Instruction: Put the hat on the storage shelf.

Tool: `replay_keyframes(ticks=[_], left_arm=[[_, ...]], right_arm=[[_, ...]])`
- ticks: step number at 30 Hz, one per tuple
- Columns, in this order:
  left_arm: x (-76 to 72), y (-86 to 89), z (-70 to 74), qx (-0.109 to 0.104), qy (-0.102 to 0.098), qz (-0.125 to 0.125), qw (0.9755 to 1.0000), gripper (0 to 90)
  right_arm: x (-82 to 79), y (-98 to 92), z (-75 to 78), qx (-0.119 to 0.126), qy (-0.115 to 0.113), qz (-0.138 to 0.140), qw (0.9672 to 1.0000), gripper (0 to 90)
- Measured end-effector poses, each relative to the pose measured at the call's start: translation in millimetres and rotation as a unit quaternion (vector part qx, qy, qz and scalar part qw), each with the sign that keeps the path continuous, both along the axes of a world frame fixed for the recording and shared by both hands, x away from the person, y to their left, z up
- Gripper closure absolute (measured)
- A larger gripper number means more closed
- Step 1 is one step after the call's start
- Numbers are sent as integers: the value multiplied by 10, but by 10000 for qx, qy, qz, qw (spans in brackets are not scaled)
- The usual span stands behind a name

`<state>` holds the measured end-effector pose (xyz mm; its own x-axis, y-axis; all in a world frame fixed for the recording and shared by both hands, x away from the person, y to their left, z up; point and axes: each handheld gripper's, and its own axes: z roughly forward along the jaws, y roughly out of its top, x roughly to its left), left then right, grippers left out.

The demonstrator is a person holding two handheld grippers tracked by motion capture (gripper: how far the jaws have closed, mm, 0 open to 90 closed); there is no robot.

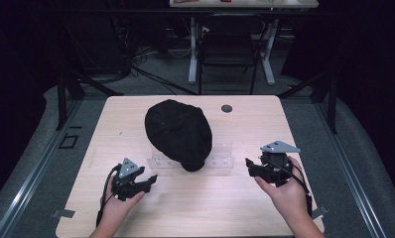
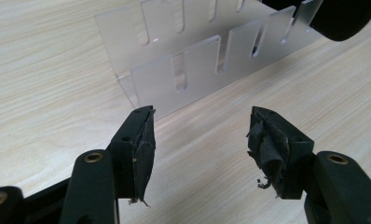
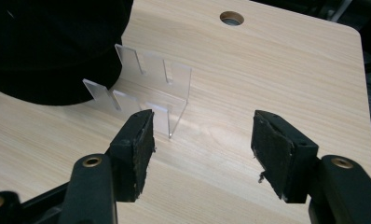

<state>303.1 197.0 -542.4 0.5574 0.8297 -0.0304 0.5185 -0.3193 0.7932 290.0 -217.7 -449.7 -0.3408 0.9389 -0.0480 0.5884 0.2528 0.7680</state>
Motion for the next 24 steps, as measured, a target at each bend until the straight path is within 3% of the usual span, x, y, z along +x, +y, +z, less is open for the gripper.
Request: replay_keyframes(ticks=[7,13,24], left_arm=[[-8,26,-36,69,17,81,9999,416],[-12,46,-56,63,31,57,10000,418],[-20,44,-79,23,64,-2,10000,419]], right_arm=[[-124,-26,-261,-83,-57,-85,9999,388],[-227,-111,-496,50,-13,-238,9997,388],[-347,-184,-814,170,-245,-281,9992,385]])
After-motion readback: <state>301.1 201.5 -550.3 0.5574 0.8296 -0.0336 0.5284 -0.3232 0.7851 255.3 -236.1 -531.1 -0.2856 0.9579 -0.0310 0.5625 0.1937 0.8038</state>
